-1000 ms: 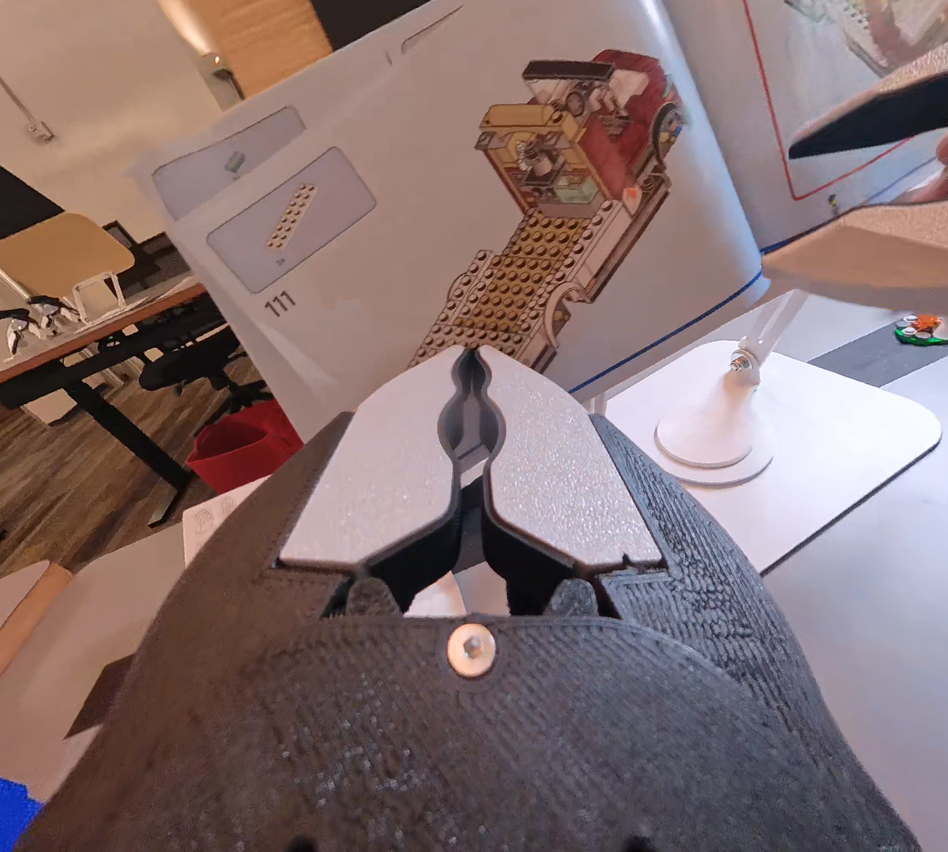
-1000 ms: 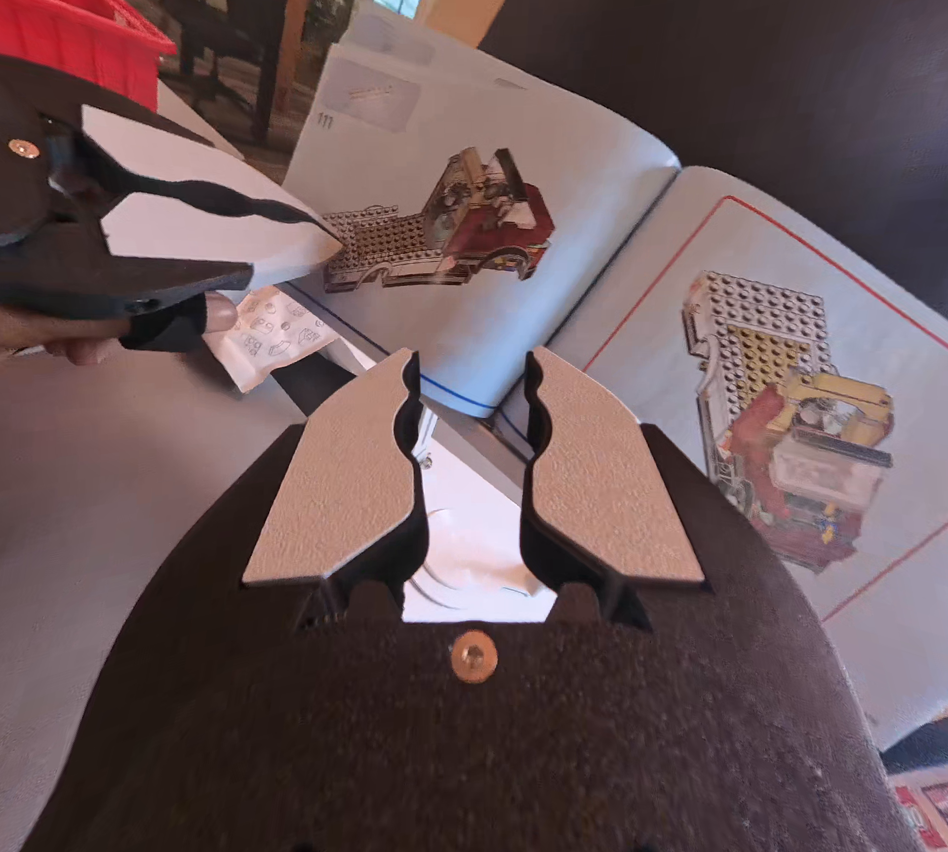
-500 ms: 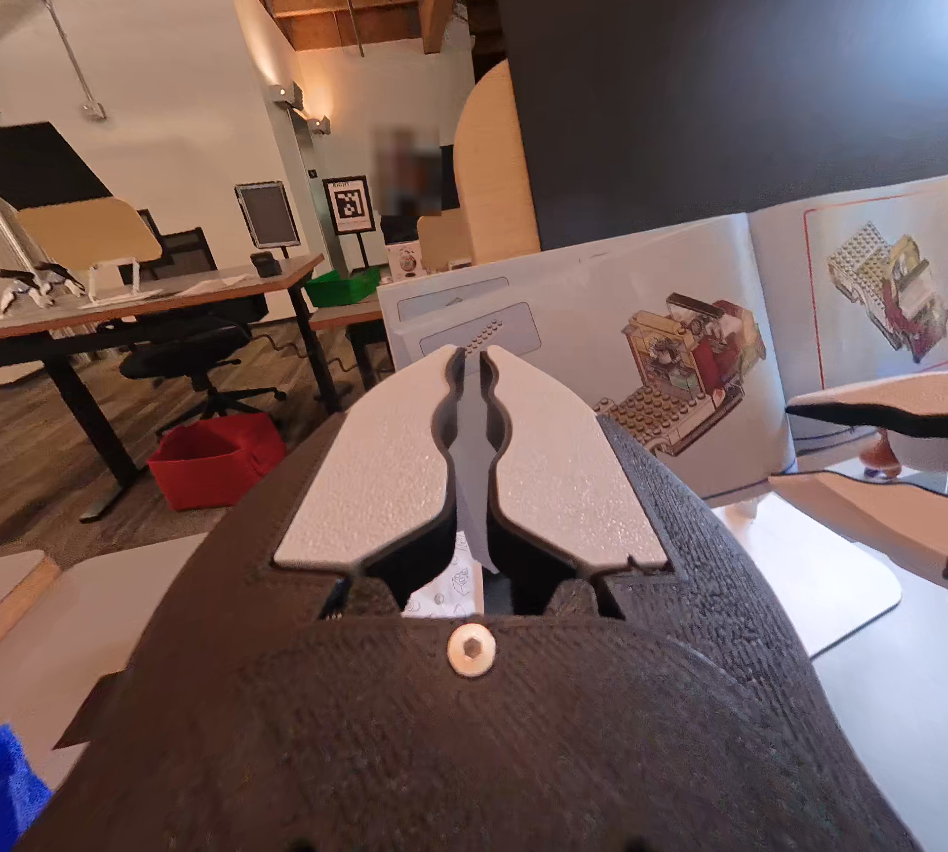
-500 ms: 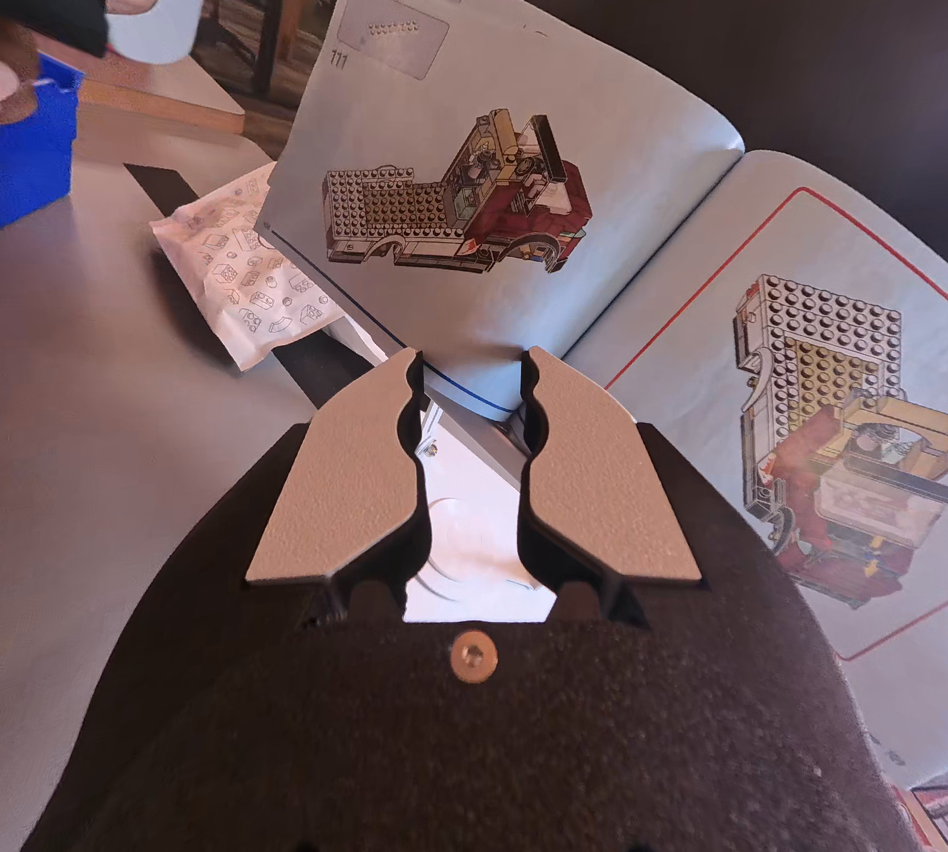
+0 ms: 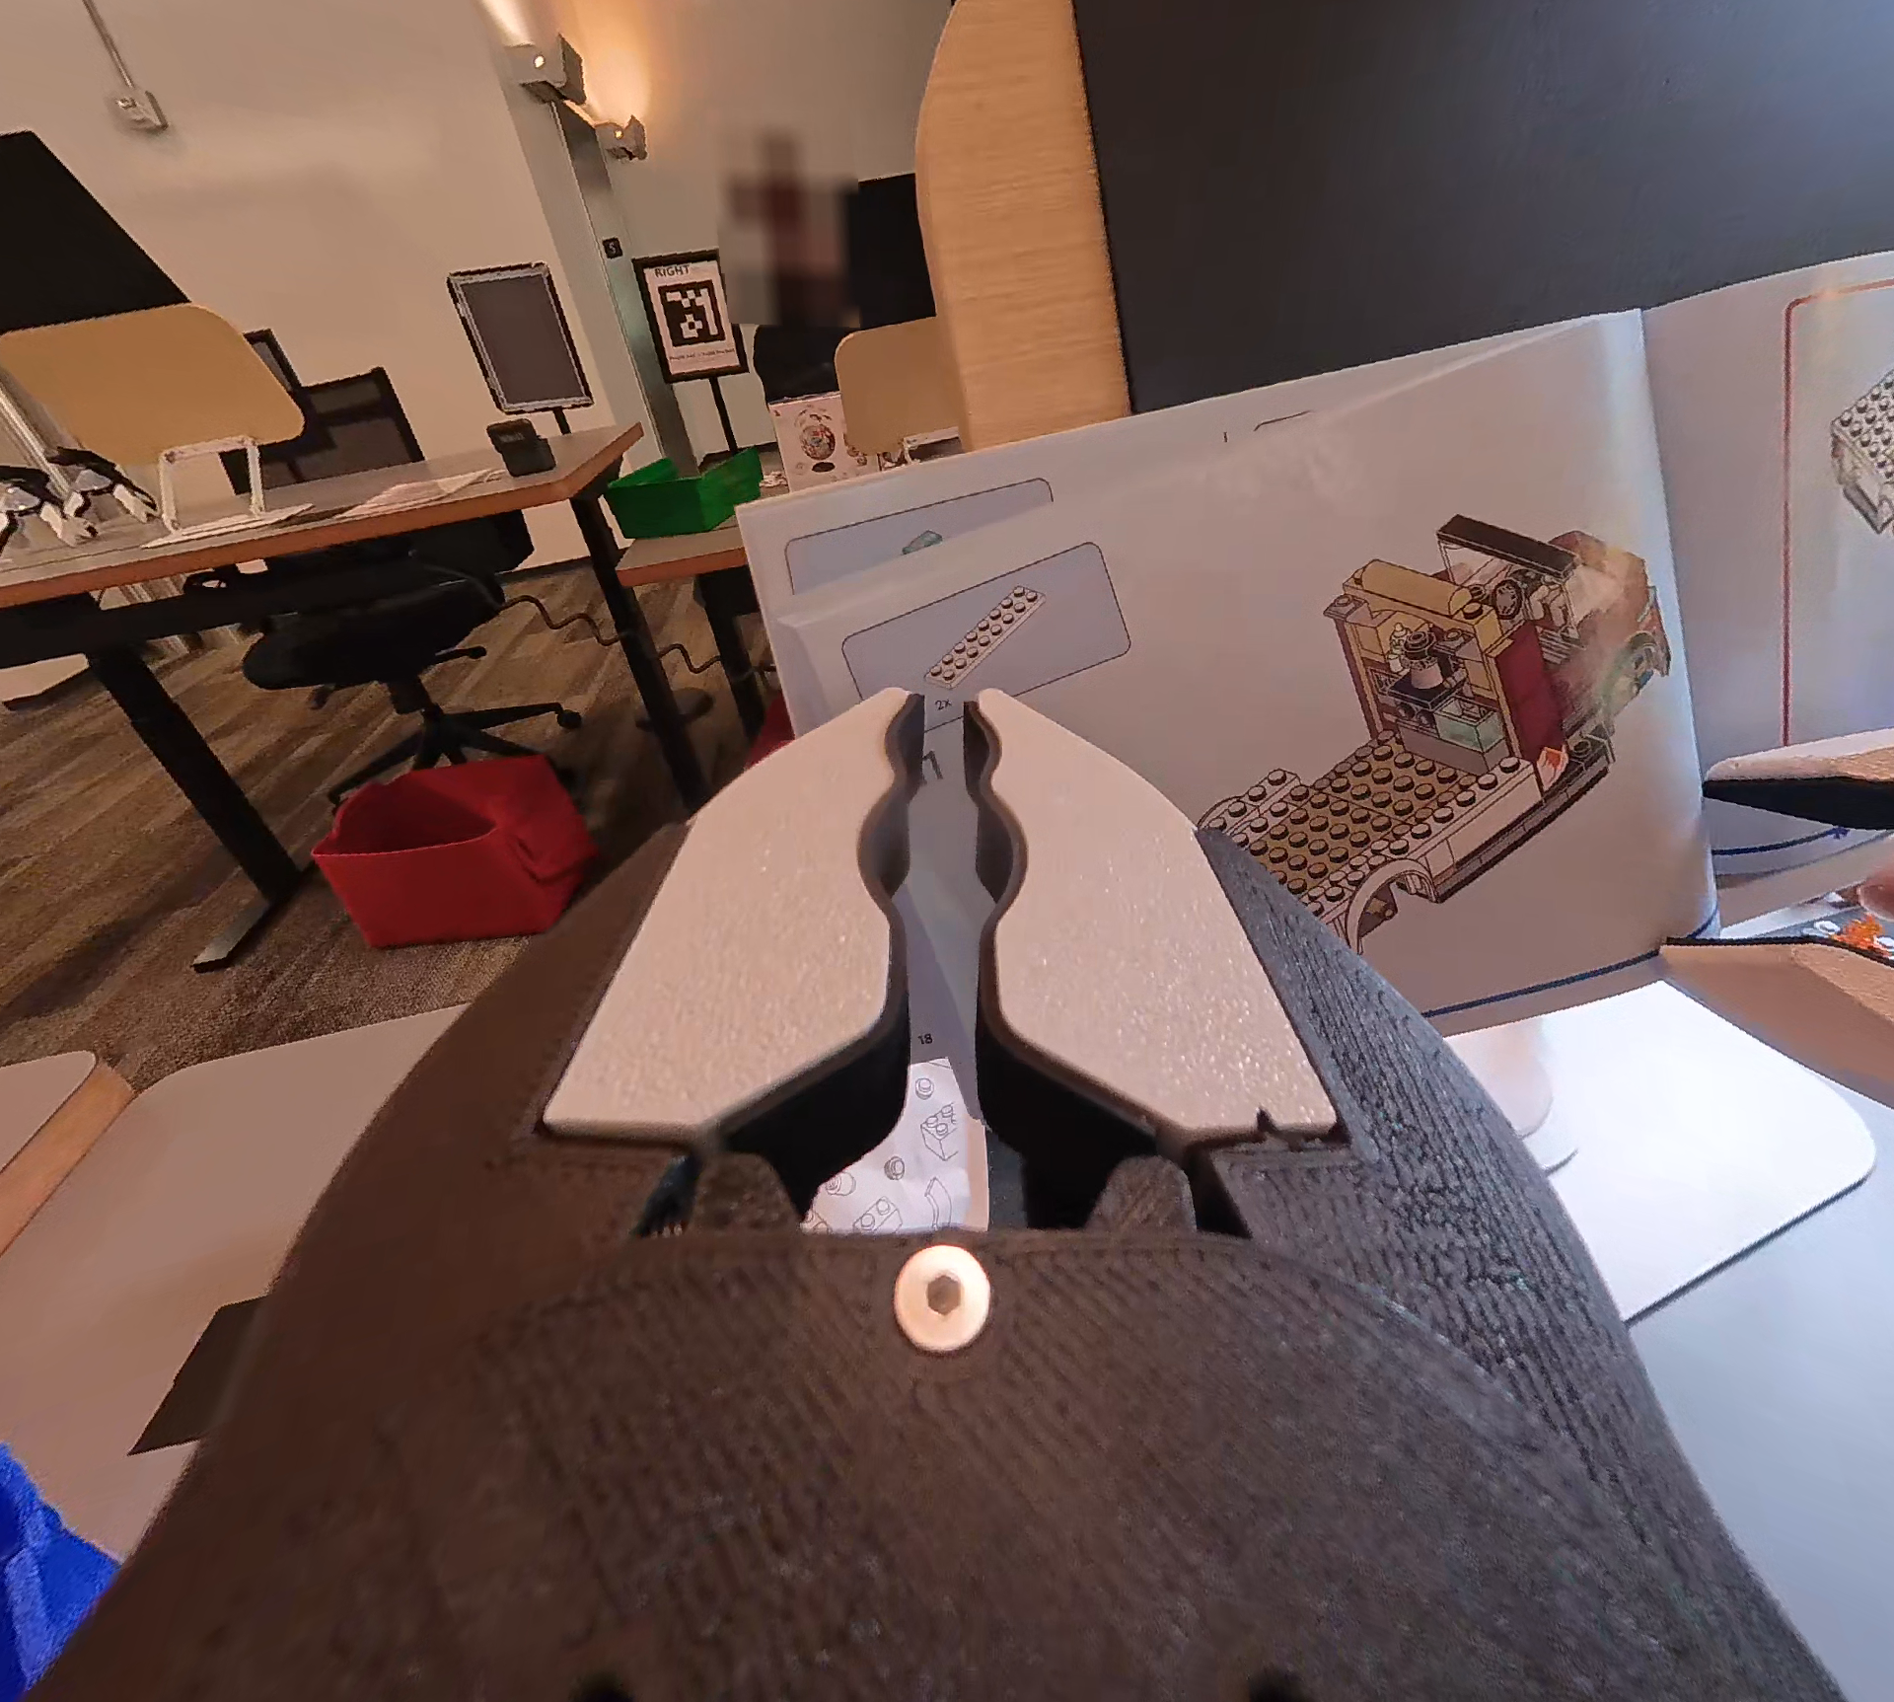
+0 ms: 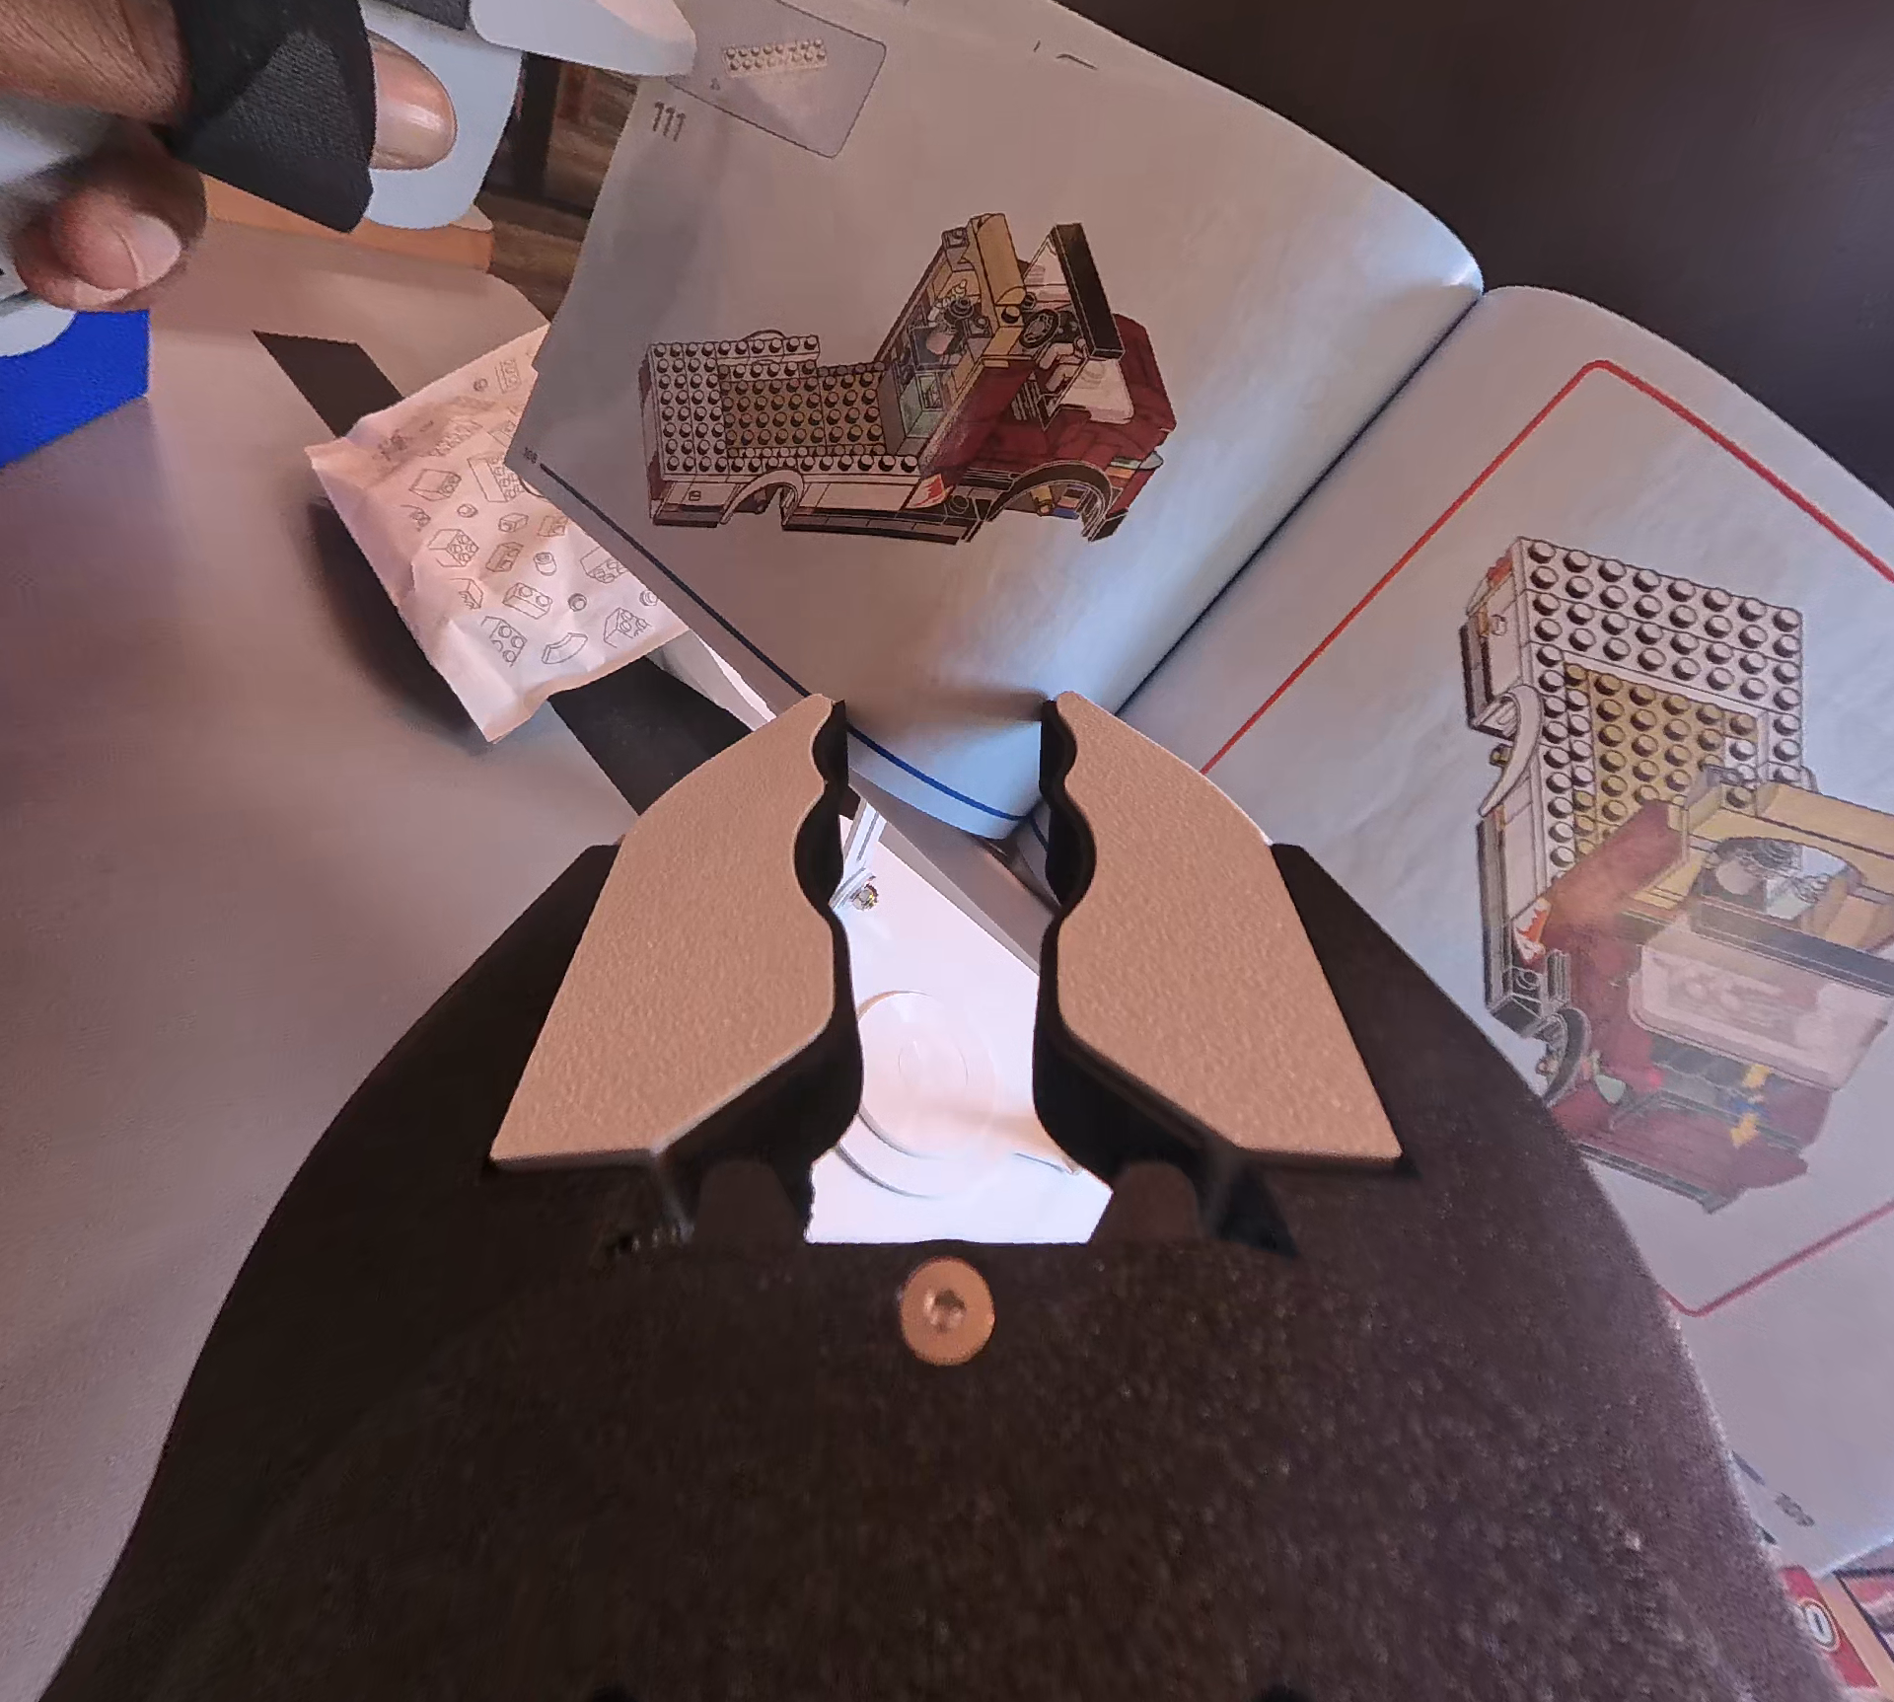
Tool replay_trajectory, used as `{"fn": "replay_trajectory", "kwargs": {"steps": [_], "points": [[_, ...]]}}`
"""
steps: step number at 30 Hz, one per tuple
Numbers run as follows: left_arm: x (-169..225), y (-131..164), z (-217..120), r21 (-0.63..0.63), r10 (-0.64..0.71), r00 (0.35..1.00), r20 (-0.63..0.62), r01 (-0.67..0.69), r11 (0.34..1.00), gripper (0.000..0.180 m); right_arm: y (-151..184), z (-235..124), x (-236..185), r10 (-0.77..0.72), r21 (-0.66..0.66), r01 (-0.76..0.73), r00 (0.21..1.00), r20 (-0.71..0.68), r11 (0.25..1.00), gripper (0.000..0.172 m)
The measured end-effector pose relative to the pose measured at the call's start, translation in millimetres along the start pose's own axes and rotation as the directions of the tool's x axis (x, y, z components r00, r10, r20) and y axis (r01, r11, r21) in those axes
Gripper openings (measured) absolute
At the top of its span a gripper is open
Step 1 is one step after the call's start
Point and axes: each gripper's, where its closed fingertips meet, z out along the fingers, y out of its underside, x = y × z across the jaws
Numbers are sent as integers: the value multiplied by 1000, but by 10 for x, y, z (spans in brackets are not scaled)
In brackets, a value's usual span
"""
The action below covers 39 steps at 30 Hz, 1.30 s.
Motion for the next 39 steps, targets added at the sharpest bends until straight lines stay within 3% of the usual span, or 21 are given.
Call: {"fn": "replay_trajectory", "kwargs": {"steps": [3,9,26,28,30,33,39], "points": [[56,71,-36,-14,-16,1000,-19,16,1000,7,-2,2,-1,1,-2,-1,1000,2,1000,36],[422,566,-186,-83,-10,996,-86,3,997,3,-4,3,-7,-3,4,3,1000,0,1000,36],[403,594,-159,-94,-5,997,-76,-2,996,12,-33,-3,54,44,-5,-45,998,-38,999,38],[390,629,-156,-108,-7,997,-79,-2,994,14,-79,-6,90,61,-11,-62,995,-76,998,46],[397,655,-148,-111,-13,996,-83,3,994,15,-140,27,115,49,-31,-53,992,-116,998,65],[439,683,-144,-115,-9,996,-92,-2,993,15,-207,135,170,-38,-97,19,980,-193,995,82],[376,602,-202,-89,2,996,-86,-9,996,15,-232,188,227,-49,-81,30,967,-250,996,56]]}}
